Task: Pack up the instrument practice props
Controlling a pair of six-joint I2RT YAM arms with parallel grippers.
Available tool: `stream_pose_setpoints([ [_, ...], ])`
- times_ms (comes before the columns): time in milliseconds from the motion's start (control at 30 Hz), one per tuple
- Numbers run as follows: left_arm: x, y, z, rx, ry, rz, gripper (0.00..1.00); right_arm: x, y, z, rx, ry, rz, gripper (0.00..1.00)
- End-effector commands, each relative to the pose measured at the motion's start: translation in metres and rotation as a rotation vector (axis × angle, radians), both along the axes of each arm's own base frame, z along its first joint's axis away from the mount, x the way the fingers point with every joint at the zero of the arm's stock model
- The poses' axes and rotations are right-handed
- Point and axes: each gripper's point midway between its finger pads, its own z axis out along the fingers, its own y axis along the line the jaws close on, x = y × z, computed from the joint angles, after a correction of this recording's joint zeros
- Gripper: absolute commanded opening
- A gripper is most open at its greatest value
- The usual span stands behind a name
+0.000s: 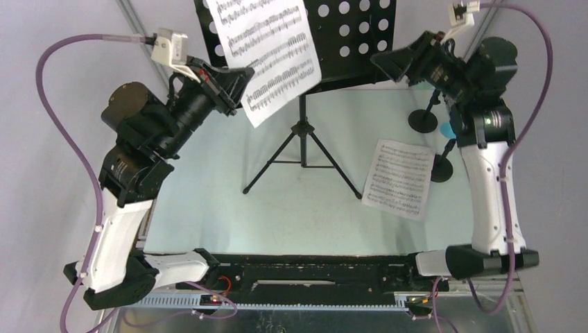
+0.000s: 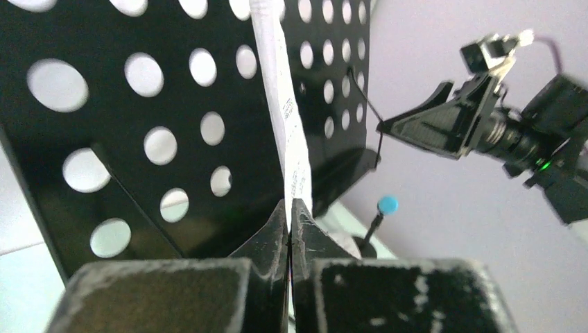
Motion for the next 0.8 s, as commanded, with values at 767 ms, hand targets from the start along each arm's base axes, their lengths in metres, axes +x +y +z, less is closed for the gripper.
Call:
stream_pose_setpoints([
  [767, -0.128, -0.038, -0.095, 0.293, -0.008, -0.558, 0.0, -0.134, 0.072, -0.05, -0.023, -0.2, 0.357, 0.94],
])
